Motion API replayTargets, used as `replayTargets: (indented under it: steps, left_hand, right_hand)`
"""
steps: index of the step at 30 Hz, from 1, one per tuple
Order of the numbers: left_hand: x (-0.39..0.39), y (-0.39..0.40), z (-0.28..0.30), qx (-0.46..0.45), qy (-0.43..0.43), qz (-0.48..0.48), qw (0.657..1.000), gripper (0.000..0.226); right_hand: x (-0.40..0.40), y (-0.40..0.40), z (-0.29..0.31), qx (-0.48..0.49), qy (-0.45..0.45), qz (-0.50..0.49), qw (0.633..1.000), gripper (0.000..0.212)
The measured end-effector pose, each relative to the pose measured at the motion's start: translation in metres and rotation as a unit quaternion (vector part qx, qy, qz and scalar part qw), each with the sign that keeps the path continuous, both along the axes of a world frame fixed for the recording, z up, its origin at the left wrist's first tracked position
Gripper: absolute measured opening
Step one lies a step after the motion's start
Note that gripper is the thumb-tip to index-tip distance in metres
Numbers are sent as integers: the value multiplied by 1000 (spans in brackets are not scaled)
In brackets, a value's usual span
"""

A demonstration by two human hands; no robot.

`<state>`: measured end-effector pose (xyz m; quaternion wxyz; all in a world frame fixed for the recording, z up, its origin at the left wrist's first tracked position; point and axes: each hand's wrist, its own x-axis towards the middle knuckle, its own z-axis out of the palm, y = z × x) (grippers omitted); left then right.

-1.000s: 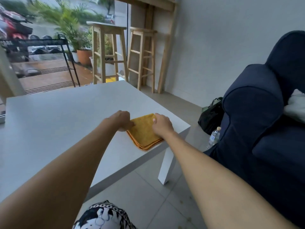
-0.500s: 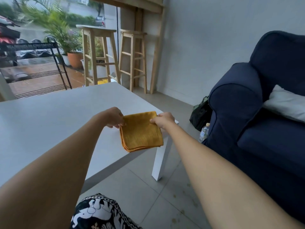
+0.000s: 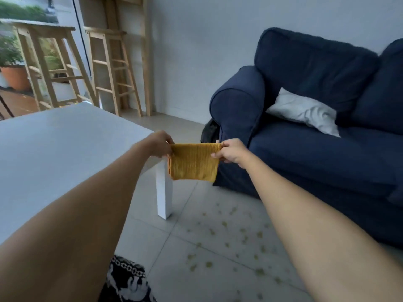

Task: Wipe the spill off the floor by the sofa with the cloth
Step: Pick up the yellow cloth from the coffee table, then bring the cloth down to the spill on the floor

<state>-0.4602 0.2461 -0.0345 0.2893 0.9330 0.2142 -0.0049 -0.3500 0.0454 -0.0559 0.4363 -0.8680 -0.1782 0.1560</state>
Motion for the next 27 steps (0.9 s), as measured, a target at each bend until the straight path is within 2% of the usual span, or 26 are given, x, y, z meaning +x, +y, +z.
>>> replayTargets:
  steps: [8,15,17,19,22,24,27]
  left_hand:
    - [52,-115,-32,0,-48,-84,995,20]
    - [78,-164,-56,-3,-82,-102,991,19]
    - [129,-179,-100,-26,-52,-105,993,15]
    - [124,-180,-111,-39,-40,-95,994,6]
    - [134,-179,-134,-57,-43,-85,994,12]
    - [150,-176,-164,-66,-17,-79,995,4]
    - [168,-171,-203,-63,7,-83,995,15]
  right_hand:
    - [14,-137,-18,-18,2,-105,994,15]
    - [23,-183,-41,-7,-12,-175,985,6]
    - [69,-197,-91,-25,16,-196,980,8]
    - [66,-199,-104,-35,14,-206,978,12]
    - [71,-195,-124,-38,-5,-219,975,16]
    - [85,-190,-157,-48,6,-225,973,15]
    - [100,-182,-202,-60,18,-239,969,12]
